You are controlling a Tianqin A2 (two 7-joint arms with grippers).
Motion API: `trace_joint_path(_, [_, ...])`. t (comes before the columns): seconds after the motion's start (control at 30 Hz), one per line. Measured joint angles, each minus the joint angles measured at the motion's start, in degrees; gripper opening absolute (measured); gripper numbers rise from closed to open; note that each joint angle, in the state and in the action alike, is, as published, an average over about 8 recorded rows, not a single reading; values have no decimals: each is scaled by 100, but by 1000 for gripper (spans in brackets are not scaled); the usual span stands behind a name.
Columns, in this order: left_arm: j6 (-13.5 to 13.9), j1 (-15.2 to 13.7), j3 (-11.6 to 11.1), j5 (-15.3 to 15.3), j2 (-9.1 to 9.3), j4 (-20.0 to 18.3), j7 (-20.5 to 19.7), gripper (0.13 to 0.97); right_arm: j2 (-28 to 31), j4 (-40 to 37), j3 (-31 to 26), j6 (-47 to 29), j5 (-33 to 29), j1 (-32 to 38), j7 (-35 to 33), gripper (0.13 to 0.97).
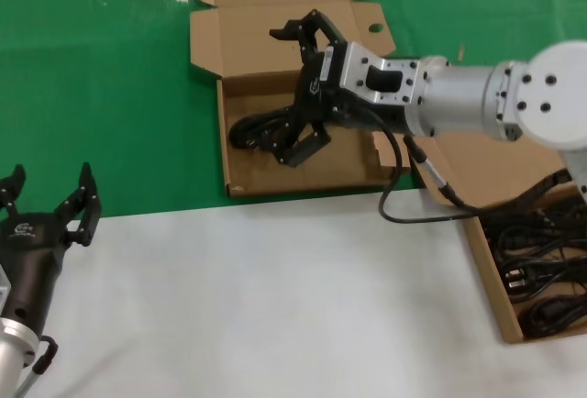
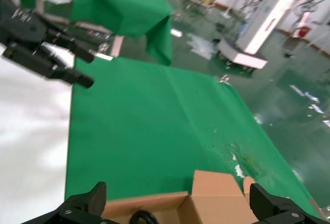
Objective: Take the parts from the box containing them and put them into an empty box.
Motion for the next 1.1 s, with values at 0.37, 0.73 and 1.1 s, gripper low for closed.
trace_joint_path(0.37, [0, 0, 0, 0, 0, 0, 0, 644, -80, 351, 487, 910, 539, -938, -118, 966])
trace_joint_path(0.73, [0, 0, 0, -1, 0, 0, 3, 836, -159, 703, 969, 1814, 1077, -1870, -235, 966])
trace_joint_path(1.1, [0, 0, 0, -1, 0, 0, 1, 942, -239, 1052, 1451, 2722, 1613, -2796, -352, 966])
